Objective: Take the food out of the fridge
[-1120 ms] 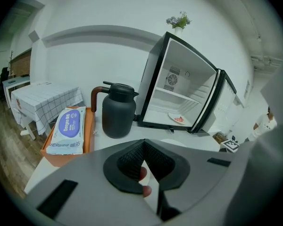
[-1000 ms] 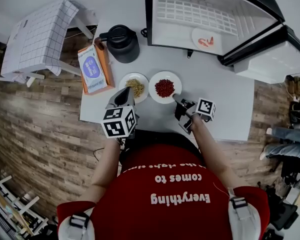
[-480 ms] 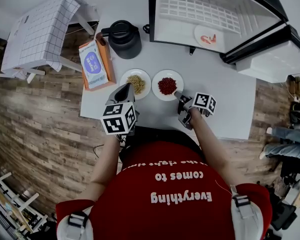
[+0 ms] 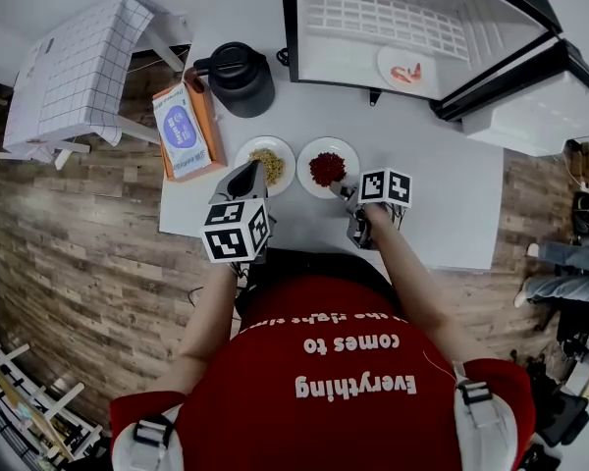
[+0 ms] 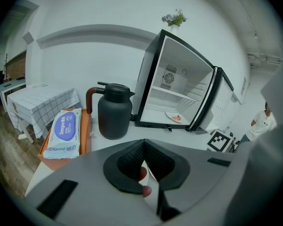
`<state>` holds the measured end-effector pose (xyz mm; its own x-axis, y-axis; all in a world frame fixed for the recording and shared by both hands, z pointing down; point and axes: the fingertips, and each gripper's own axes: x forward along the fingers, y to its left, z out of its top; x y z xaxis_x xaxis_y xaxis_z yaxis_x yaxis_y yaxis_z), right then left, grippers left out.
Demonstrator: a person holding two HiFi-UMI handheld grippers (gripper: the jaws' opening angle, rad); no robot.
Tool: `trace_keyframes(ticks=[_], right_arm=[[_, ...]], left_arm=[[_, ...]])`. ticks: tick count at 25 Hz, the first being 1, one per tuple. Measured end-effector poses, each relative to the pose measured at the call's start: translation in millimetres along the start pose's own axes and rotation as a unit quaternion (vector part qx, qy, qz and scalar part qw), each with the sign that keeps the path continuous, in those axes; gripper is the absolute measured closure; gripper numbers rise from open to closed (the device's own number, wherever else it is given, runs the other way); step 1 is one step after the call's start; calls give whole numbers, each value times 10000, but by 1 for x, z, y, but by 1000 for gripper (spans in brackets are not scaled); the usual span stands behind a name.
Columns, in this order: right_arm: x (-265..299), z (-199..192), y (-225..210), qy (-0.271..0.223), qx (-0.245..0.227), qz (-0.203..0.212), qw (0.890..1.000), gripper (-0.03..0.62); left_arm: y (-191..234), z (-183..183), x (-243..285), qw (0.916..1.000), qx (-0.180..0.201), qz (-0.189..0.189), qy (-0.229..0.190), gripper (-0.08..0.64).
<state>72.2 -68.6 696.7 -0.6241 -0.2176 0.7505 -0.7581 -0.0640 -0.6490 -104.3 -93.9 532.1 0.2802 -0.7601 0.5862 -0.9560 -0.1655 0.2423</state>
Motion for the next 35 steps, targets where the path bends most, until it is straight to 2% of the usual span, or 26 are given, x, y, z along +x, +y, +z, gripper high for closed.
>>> trace_keyframes(ticks=[3,5,8,10,12,13,14,15,16,18,19,20,21,23,25,27,29,31,35], right_arm=[[2,-7,0,332,-774,-306,9960,389],[3,-13,1,636,-1350,-539,9873,385],[0,-24,-3,1168,-2187,-974,9639,382],[-4,-28,-7,1454,-2747,-1311,9414,382],[-8,-28,-8,1549,-3310,-1618,9167,382],[-10,-24,-7,1483,-3519,-1731,9079,383],[-12,-19,-6,1365,-3628,-1824,9036,383],[-17,-15,-5,1236,-3619,-1895,9044,383],[-21,-11,-3,1093,-3535,-1892,9096,385],[-25,-4,8,707,-3316,-1572,9275,393],[-27,0,14,493,-3211,-1339,9362,428],[-29,3,20,298,-3118,-1093,9433,514],[-32,6,26,144,-3040,-832,9489,560],[-35,6,37,-43,-2815,-259,9592,568],[-39,5,47,-183,-2225,444,9737,578],[-44,6,58,-366,-1313,1258,9827,580],[-52,11,65,-562,-388,1984,9777,580],[-61,16,70,-740,305,2549,9637,580],[-80,28,80,-1131,908,3455,9271,580]], left_arm=[[-1,-1,2,10000,27,-39,27,554],[-2,-2,3,10000,43,-53,48,554],[-4,-4,5,9999,51,-68,74,554],[-5,-5,6,9999,65,-72,85,554],[-6,-5,8,9999,80,-82,103,554],[-6,-5,9,9999,86,-89,113,554],[-7,-5,9,9998,92,-94,120,554],[-7,-5,9,9998,100,-99,123,554],[-7,-5,9,9998,112,-103,122,554],[-8,-4,9,9998,139,-114,122,554],[-9,-4,9,9997,150,-119,124,554],[-9,-4,9,9997,156,-124,125,554],[-9,-4,9,9997,160,-128,125,554],[-10,-4,10,9997,169,-145,121,554],[-12,-3,10,9996,195,-172,125,554],[-16,-4,11,9993,247,-221,146,554],[-23,-4,12,9988,311,-323,183,554],[-32,-5,14,9979,392,-453,226,554],[-47,-5,20,9954,599,-676,317,554]])
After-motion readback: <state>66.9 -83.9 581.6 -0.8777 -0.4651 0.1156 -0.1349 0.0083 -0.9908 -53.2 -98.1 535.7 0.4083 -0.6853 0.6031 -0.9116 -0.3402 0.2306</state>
